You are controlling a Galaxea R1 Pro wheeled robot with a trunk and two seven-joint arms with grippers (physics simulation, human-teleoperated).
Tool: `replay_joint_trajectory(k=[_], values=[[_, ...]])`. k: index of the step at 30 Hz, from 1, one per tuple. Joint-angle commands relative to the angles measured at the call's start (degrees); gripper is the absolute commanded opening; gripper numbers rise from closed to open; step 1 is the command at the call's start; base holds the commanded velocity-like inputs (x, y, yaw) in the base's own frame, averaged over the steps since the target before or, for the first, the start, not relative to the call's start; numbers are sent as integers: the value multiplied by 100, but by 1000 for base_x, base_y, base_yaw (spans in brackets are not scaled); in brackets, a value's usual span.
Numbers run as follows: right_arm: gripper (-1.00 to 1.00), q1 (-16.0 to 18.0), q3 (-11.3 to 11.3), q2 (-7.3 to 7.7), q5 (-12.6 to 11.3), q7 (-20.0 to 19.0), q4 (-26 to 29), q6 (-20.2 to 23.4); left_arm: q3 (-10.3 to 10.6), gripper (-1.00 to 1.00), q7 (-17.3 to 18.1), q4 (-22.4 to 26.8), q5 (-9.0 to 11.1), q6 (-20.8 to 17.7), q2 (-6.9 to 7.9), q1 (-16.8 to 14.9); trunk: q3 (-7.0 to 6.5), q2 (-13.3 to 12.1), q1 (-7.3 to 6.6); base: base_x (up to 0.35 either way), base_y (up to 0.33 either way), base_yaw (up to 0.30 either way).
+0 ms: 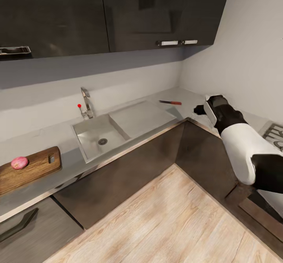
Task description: In the kitchen, take the Vidalia onion out of the sink, dice it on the chopping board with the paring knife, put the diced onion into the bowl on the countertop, then place both the paring knife and the chopping board into the sink.
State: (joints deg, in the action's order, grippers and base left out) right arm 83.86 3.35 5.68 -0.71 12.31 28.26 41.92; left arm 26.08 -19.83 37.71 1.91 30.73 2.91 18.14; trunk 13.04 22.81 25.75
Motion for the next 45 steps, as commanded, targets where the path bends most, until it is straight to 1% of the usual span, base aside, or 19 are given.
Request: replay_joint_trajectory(k=[1,3,5,8,11,14,18,26,37,45], values=[[100,220,34,41,-16,21,-153,-3,38,100,-48,9,19,3,8,-3,12,11,3,0,0,0],[100,428,29,67,-27,19,-313,-40,38,100,-48,13,19,1,6,-3,12,11,3,34,-3,0],[100,497,36,57,-44,-1,-385,-60,38,100,-48,21,21,-2,2,-4,12,11,3,127,-32,0],[100,546,47,-12,-66,-87,-533,-89,38,100,-48,29,26,-10,0,-9,12,11,3,229,-88,0],[100,563,50,-72,-69,-370,-796,-267,38,100,-48,29,27,-19,0,-20,12,11,3,269,-114,0],[100,568,51,-89,-59,-754,-1008,-622,38,100,-48,16,32,-24,-1,-36,12,11,3,283,-123,0],[100,570,58,-103,-48,-905,-1133,-749,38,100,-48,15,36,-24,-1,-45,12,11,3,290,-126,0],[100,570,60,-97,-45,-964,-1272,-806,34,100,-59,12,37,-32,-7,-48,12,11,3,283,-158,0],[100,570,69,-147,-52,-967,-1247,-800,36,100,-60,8,45,-32,-9,-54,12,11,3,257,-207,0],[100,570,69,-195,-52,-973,-1252,-801,38,100,-57,8,46,-32,-9,-56,12,11,3,297,-107,0]])
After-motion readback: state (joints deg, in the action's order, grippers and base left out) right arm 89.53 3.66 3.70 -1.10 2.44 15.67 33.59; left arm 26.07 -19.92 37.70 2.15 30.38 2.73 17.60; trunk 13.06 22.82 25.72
